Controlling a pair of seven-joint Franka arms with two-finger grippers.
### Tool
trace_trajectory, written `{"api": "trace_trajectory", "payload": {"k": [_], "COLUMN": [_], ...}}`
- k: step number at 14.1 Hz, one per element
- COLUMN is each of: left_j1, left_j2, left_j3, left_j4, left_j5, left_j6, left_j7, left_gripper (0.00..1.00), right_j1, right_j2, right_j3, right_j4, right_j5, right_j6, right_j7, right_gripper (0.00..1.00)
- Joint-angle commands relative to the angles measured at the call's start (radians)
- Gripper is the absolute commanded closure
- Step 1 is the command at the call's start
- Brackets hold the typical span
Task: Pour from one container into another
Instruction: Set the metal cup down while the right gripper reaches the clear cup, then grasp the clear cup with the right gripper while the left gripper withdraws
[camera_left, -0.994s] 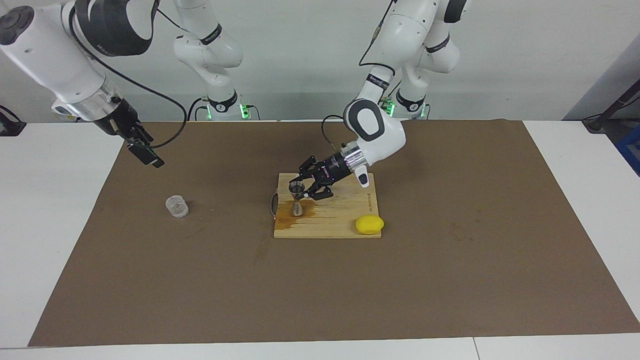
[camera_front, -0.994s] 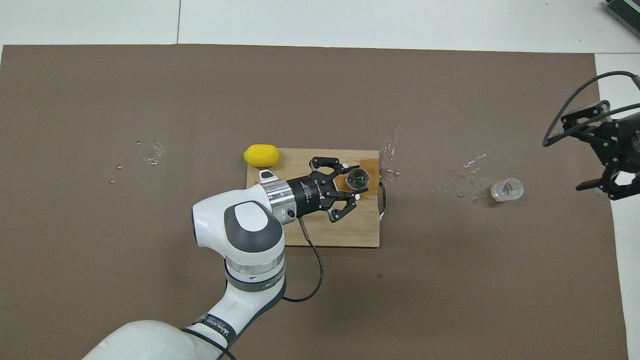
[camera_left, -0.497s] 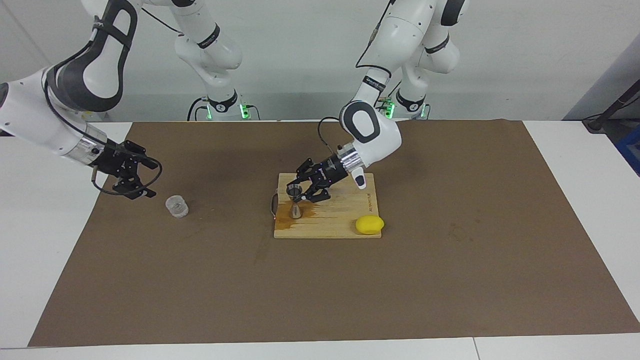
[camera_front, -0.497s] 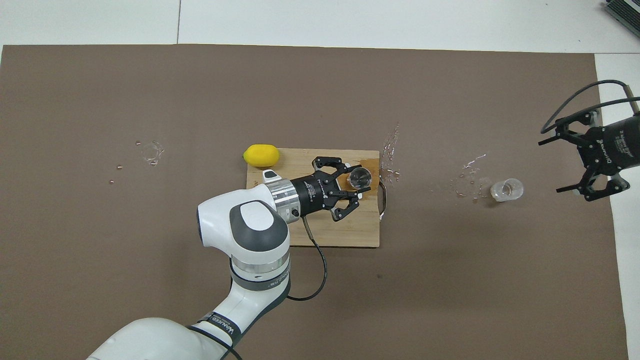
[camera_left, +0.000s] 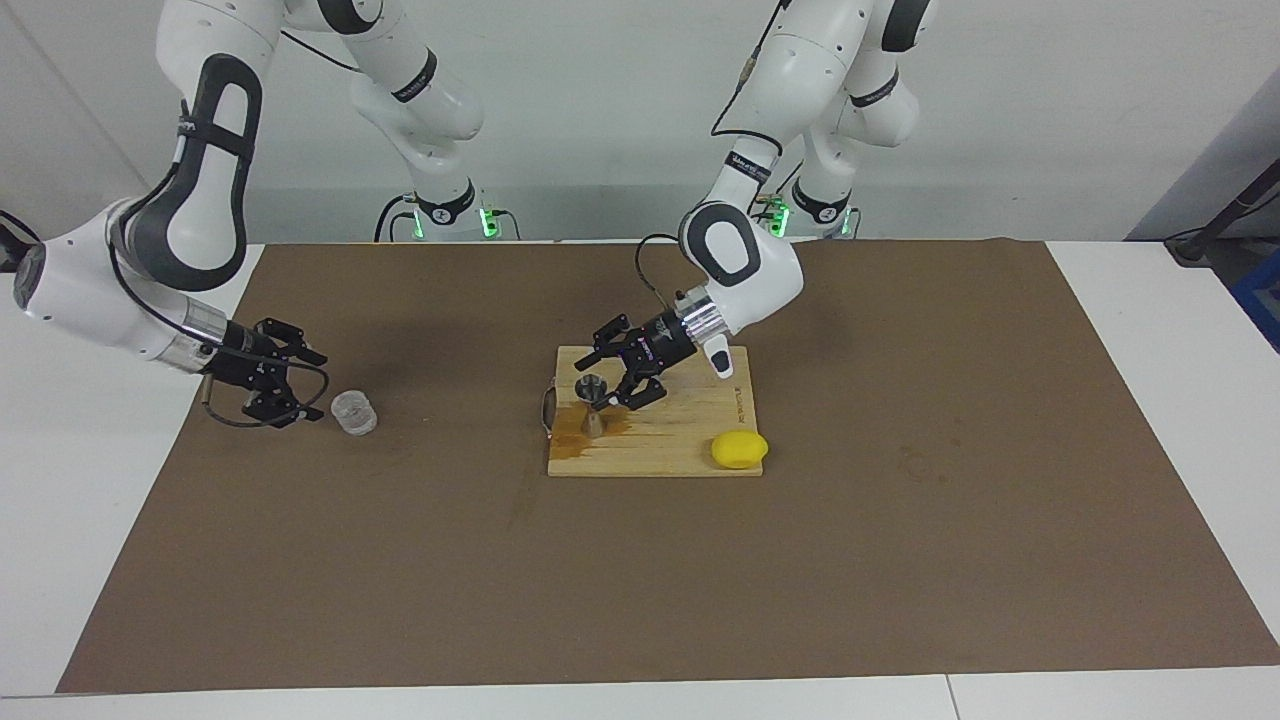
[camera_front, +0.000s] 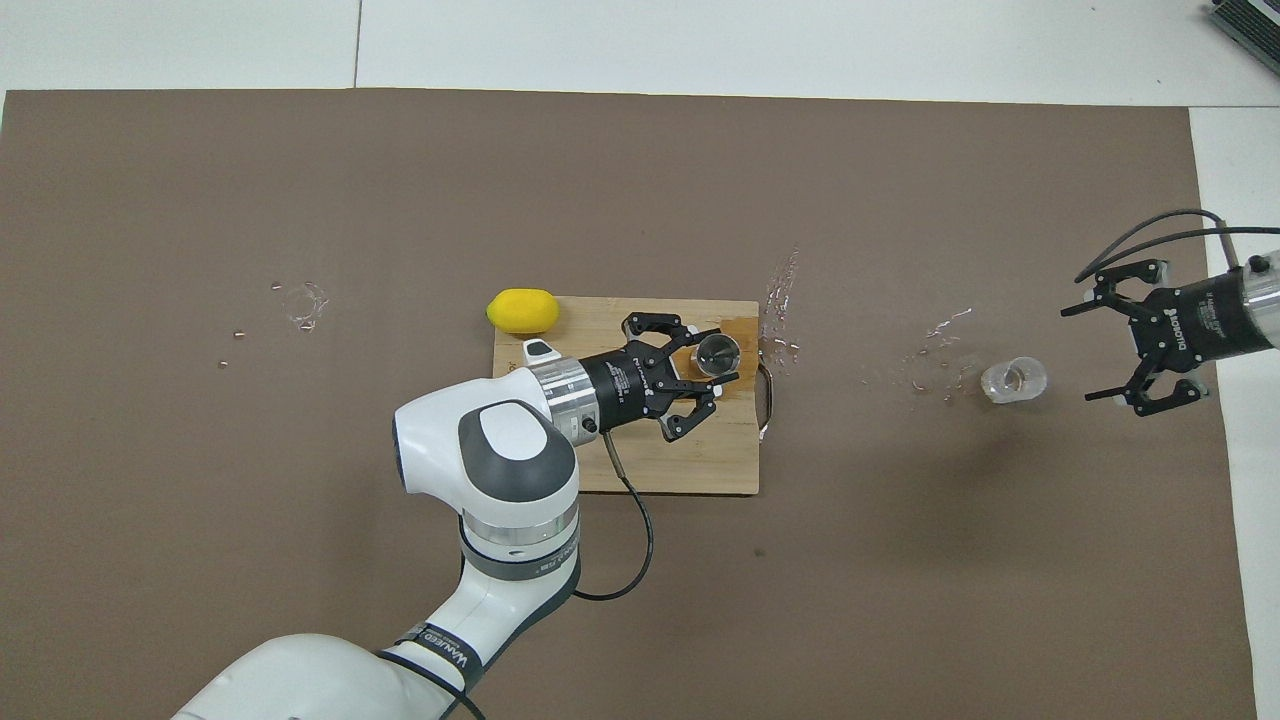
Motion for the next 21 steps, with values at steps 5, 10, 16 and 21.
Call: {"api": "trace_trajectory", "payload": {"k": [5, 10, 16, 21], "left_j1": [-0.020, -0.003, 0.165, 0.340], "left_j2": [0.006, -0.005, -0.129, -0.244], "left_j3": [0.010, 0.010, 0.007, 0.017], "left_j4": [0.014, -0.015, -0.156, -0.181], "left_j5": [-0.030, -0.023, 0.055, 0.326], "left_j6": [0.034, 0.011, -0.115, -0.173], "left_j7": [0.010, 0.007, -0.002, -0.012], "left_gripper": [0.00, 0.00, 0.00, 0.00], "right_j1": [-0.063, -0.063, -0.062, -0.063], "right_j2": [0.139, 0.132, 0.113, 0.110], "right_j3": [0.013, 0.013, 0.014, 0.014], "right_j4": [-0.015, -0.090, -0.147, -0.147], "right_j5": [0.100, 0.164, 0.223, 0.239], "right_j6": [0.051, 0.072, 0.082, 0.065], "right_j7": [-0.165, -0.190, -0.242, -0.271], "right_gripper": [0.00, 0.00, 0.08, 0.53]}}
